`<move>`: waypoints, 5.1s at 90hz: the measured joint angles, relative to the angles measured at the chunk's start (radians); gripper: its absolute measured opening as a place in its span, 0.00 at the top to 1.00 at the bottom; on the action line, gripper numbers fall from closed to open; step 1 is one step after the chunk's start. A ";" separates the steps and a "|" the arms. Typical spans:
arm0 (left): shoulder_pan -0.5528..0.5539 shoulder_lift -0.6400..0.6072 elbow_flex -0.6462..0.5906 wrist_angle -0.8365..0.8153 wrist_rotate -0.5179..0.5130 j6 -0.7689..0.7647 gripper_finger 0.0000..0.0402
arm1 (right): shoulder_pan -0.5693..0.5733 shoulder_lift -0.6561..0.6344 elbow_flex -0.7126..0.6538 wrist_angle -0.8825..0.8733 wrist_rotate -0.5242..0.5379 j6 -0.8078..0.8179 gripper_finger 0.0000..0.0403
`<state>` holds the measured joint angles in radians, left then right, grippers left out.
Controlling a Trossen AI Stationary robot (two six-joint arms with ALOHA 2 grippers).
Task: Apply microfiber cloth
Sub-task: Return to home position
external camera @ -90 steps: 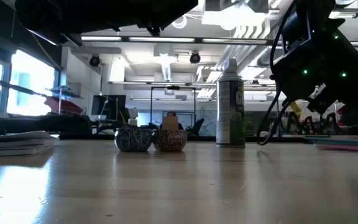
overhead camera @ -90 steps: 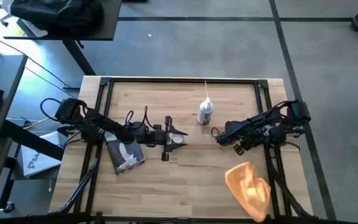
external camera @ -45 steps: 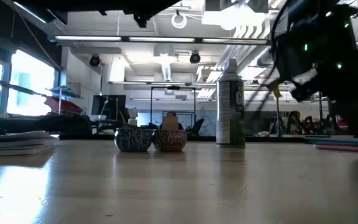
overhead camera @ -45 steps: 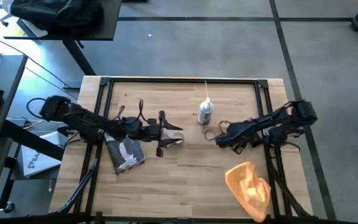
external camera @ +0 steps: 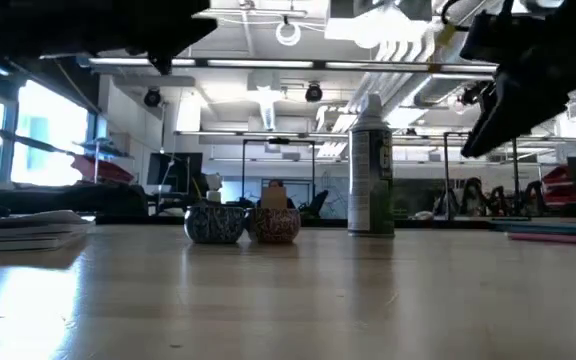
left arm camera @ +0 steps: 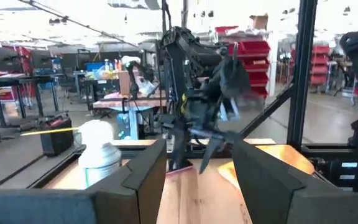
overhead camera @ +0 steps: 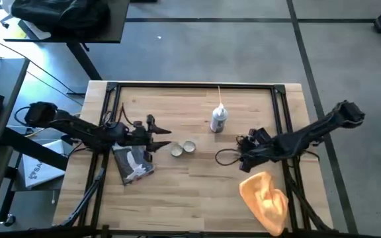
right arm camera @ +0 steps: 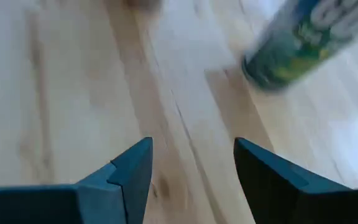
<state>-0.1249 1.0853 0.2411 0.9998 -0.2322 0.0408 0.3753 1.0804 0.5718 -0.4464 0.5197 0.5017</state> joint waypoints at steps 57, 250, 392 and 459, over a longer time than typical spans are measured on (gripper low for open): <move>0.081 -0.544 -0.229 -0.339 -0.003 -0.082 0.59 | -0.159 -0.640 -0.562 0.870 -0.169 -0.283 0.84; 0.123 -1.082 -0.228 -0.975 0.107 -0.004 0.91 | -0.252 -0.949 -0.562 0.503 -0.216 -0.379 1.00; 0.124 -1.081 -0.228 -0.976 0.107 -0.003 0.91 | -0.251 -0.949 -0.562 0.502 -0.216 -0.379 1.00; 0.124 -1.081 -0.228 -0.976 0.106 -0.003 0.91 | -0.251 -0.949 -0.562 0.502 -0.216 -0.379 1.00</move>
<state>-0.0013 0.0040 0.0128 0.0235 -0.1261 0.0376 0.1240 0.1314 0.0101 0.0557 0.3035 0.1226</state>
